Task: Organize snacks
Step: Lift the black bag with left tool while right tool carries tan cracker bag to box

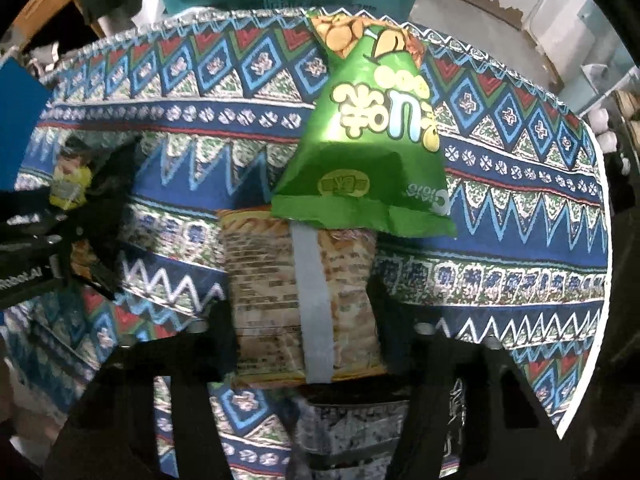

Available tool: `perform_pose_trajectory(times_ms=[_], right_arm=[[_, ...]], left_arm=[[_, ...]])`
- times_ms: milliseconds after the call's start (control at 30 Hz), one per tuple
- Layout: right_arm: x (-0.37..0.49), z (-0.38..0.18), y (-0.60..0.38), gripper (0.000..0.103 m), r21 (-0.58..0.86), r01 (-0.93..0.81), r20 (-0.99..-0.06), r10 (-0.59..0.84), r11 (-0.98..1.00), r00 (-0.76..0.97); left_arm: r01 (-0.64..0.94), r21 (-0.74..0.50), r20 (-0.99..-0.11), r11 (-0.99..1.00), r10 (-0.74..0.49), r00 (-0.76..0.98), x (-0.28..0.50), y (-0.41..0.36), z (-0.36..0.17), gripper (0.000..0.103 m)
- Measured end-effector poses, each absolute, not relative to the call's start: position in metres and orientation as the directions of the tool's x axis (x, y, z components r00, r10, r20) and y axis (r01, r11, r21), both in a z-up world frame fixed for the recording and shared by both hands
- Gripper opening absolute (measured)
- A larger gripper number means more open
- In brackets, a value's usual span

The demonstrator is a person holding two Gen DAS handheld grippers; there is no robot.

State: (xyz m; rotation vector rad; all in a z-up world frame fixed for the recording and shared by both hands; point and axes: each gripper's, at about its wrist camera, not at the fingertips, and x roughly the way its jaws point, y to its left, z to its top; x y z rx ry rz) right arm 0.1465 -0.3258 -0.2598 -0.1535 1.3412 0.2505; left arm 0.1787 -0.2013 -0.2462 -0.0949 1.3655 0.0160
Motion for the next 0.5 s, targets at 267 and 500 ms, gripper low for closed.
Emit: perform_pose_trajectory(times_ms=[267, 500], right_arm=[[0.139, -0.247, -0.308, 0.048, 0.112, -0.249, -0.968, 0.162, 0.962, 0.191], [0.134, -0.221, -0.287, 0.048, 0.129, -0.244, -0.961, 0.182, 0.961, 0.210]], left_arm=[[-0.078, -0.070, -0.977, 0.995, -0.053, 0.204, 0.162, -0.172, -0.236, 0.066], [-0.087, -0.080, -0.967, 0.993, -0.056, 0.248, 0.147, -0.145, -0.207, 0.066]])
